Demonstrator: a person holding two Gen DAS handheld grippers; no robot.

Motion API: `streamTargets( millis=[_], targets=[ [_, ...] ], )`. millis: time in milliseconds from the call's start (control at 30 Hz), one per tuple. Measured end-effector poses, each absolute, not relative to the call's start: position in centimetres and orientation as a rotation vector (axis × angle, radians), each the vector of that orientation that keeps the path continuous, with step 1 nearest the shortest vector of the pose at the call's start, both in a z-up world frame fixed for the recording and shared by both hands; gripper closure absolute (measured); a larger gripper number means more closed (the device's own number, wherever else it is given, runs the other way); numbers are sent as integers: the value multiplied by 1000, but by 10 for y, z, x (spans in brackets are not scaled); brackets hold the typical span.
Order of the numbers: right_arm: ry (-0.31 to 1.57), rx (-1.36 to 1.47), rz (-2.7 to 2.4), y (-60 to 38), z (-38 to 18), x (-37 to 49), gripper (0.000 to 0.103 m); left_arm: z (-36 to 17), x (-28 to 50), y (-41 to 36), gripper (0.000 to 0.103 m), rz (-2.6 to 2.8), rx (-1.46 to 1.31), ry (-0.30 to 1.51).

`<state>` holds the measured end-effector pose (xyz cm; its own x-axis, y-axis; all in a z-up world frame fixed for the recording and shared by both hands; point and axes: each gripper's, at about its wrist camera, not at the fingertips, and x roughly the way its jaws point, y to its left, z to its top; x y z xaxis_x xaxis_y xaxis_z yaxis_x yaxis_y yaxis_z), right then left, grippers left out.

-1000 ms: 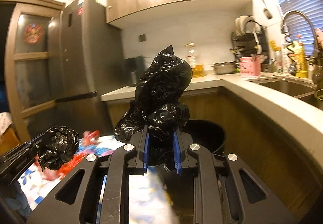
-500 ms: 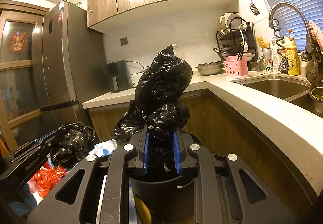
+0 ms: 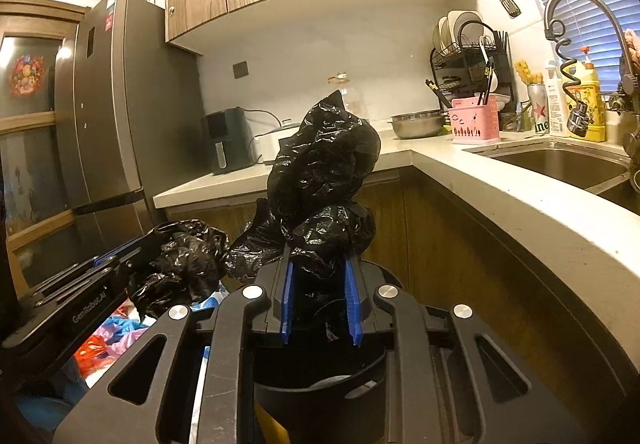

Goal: Collect trash
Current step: 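Open both grippers over the black bin, dropping the black bags inside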

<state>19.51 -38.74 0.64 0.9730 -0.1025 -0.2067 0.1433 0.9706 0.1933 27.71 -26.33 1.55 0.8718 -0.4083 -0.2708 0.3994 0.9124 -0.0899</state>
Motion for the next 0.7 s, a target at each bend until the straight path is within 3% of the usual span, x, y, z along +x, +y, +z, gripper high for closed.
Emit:
streamTargets(
  millis=[533, 700],
  targets=[
    [219, 222, -116, -395, -2, 222, 76, -1, 308, -277, 91, -449, -45, 323],
    [221, 230, -117, -399, -3, 226, 70, -3, 313, -278, 89, -451, -45, 323]
  ],
)
